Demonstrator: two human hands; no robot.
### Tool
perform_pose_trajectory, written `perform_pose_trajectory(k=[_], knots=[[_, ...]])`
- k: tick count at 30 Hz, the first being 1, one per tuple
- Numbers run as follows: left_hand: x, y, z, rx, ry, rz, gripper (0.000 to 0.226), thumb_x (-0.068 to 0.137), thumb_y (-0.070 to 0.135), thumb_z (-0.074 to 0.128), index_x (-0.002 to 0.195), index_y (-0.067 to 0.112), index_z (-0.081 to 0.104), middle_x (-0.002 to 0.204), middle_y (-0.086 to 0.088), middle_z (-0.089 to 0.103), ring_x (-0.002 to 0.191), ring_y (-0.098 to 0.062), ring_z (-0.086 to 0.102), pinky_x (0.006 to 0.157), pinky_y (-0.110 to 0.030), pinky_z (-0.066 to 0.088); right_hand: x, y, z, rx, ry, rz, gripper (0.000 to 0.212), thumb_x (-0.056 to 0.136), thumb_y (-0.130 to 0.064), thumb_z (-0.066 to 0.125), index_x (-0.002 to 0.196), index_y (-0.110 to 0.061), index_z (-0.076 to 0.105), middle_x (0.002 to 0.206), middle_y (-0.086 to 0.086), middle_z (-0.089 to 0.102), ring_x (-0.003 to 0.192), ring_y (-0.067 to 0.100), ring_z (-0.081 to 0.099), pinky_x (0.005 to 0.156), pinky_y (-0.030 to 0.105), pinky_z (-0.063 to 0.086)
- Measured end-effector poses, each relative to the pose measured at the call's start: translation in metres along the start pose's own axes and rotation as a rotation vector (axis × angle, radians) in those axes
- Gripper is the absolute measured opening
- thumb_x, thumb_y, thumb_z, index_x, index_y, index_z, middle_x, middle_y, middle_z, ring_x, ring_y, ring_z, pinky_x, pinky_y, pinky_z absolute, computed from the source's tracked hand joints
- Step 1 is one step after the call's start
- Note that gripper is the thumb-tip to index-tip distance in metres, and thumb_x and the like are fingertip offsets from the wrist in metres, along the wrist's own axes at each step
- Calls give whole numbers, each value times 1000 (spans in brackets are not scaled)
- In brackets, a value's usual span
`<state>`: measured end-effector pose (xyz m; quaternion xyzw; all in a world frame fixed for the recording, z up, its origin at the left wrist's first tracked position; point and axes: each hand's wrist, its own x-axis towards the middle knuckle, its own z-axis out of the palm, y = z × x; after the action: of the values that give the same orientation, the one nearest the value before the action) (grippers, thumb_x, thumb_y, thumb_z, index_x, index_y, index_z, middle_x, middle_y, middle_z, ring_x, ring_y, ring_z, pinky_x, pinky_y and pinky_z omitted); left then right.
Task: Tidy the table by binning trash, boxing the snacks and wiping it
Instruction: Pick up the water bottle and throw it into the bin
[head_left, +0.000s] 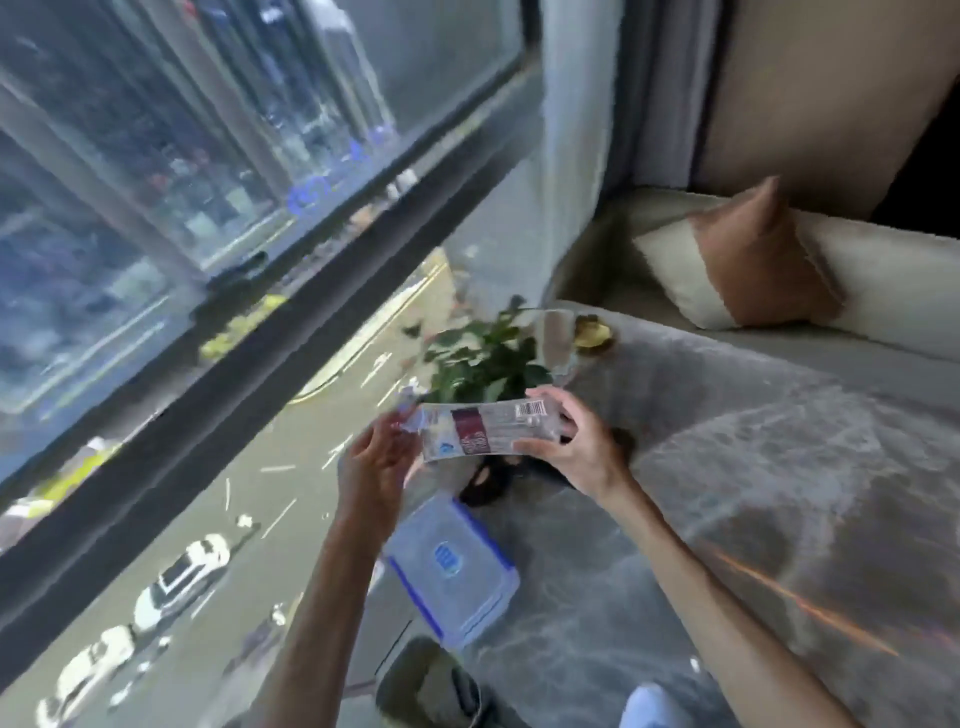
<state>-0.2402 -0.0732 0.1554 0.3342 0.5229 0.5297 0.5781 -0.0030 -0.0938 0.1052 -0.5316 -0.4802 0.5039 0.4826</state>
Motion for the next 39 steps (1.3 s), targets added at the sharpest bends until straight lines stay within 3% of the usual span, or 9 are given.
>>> perform_pose_trajectory(k=[2, 5, 8, 14, 18, 28, 33, 36, 39], knots=[[-18, 29, -63, -6, 82, 79, 20, 81, 31, 71, 91, 13, 69, 87, 0, 74, 81, -12, 67, 81, -25, 56, -2, -21, 70, 23, -72, -12, 56, 66, -9, 84, 116, -14, 59, 107, -2, 68, 91, -4, 66, 78, 11, 51], [-42, 53, -161, -93, 193, 126, 21, 98, 9, 47, 96, 7, 67, 95, -6, 75, 86, -18, 69, 80, -27, 58, -4, -37, 168, 32, -224, 5, 59, 67, -3, 83, 120, -8, 58, 110, 6, 68, 90, 4, 69, 74, 16, 54], [-69, 59, -251, -204, 317, 94, 19, 98, 8, 46, 102, 1, 63, 108, -16, 69, 93, -24, 66, 83, -30, 58, -8, -40, 261, 57, -384, 98, 63, 65, -10, 83, 123, -17, 58, 117, 5, 60, 96, 19, 68, 75, 30, 60], [-119, 6, -370, -261, 483, -126, 20, 99, 14, 47, 107, 2, 62, 99, -11, 66, 100, -22, 62, 97, -36, 51, -34, 18, 389, -15, -507, 402, 65, 78, -26, 77, 135, -22, 47, 137, 15, 45, 118, 23, 58, 73, 27, 59], [-133, -66, -409, -264, 591, -300, 16, 98, 15, 51, 104, 2, 59, 71, 0, 61, 83, -17, 59, 87, -34, 53, -56, 75, 413, -134, -572, 623, 63, 84, -22, 72, 140, -17, 43, 139, 6, 43, 117, 22, 58, 79, 30, 60], [-86, -353, -445, -18, 583, -835, 11, 94, 8, 49, 104, 8, 46, 82, -6, 51, 63, -15, 51, 64, -28, 49, -61, 339, 402, -441, -467, 965, 59, 85, -19, 70, 138, -14, 43, 127, 8, 58, 99, 20, 64, 84, 37, 55], [-16, -508, -479, 292, 459, -909, 35, 89, 17, 40, 118, 13, 59, 122, -14, 62, 108, -32, 61, 99, -40, 49, -60, 483, 393, -624, -461, 945, 56, 82, -32, 72, 128, -15, 44, 117, 1, 54, 105, 17, 57, 83, 31, 51], [26, -564, -499, 492, 405, -865, 35, 93, 20, 41, 121, 13, 62, 124, -14, 59, 114, -30, 56, 98, -30, 41, -69, 562, 389, -632, -513, 1084, 55, 80, -43, 72, 119, -12, 46, 110, 3, 58, 101, 20, 59, 89, 36, 50], [53, -605, -512, 613, 230, -745, 32, 93, 28, 52, 118, 15, 65, 124, -12, 51, 110, -21, 54, 100, -23, 38, -78, 628, 395, -621, -555, 1216, 74, 65, -56, 66, 117, -6, 50, 104, 10, 58, 80, 22, 56, 67, 34, 47]])
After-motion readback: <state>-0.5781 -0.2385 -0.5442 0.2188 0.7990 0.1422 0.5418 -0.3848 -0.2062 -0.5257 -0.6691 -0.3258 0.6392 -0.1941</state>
